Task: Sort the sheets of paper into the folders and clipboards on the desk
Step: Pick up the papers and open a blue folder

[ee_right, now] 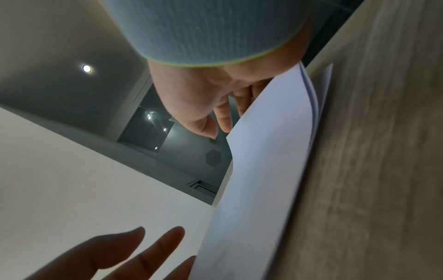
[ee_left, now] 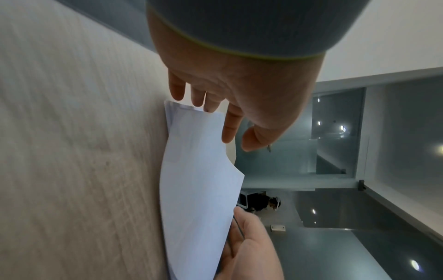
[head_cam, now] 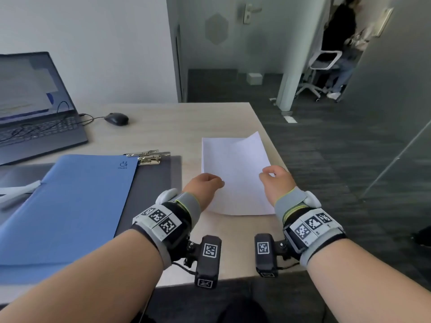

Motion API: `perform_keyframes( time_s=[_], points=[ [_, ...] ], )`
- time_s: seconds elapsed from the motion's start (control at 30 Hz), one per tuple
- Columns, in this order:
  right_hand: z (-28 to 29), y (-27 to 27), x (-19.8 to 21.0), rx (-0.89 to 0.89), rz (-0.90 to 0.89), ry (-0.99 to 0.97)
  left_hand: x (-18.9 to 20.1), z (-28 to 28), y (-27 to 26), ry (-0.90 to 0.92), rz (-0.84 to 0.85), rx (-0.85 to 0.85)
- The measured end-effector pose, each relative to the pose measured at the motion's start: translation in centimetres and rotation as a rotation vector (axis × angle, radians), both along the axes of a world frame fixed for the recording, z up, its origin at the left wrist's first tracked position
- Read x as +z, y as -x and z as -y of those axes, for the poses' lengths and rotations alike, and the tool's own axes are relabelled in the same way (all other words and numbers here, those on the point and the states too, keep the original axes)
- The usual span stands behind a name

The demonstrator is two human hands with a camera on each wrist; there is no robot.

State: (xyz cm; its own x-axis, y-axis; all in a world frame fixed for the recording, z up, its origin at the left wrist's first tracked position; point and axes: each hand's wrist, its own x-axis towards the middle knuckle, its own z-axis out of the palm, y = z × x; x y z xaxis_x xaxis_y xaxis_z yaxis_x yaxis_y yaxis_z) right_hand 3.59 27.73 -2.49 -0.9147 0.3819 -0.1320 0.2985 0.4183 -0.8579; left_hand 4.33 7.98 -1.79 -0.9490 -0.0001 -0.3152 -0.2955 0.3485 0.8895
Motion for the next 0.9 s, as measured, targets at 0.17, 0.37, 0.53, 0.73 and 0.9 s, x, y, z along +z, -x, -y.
perform_keyframes(
  time_s=[0.17, 0.37, 0.53, 0.73, 0.9],
  points=[
    [-1.6, -0.9, 1.2, -0.038, -0.019, 0.132, -0.1, 0.1, -0.5, -0.067, 0.029, 0.116],
    [-1.9, -2.1, 1.8, 0.015, 0.302, 0.056, -0.1, 1.5, -1.9, -0.323, 0.192, 0.253],
    [0.2, -2.8, 1.2, 0.136, 0.214, 0.036, -1.0, 3.3, -2.6, -0.376, 0.24, 0.182],
    [3.6, -3.7, 1.1, 0.155, -0.089, 0.383, 0.8, 8.2, -1.3, -0.313, -0.081, 0.135],
    [7.4, -3.6, 3.1, 0.239, -0.202, 0.661, 4.7, 12.2, -2.6, -0.547, -0.28, 0.116]
  ],
)
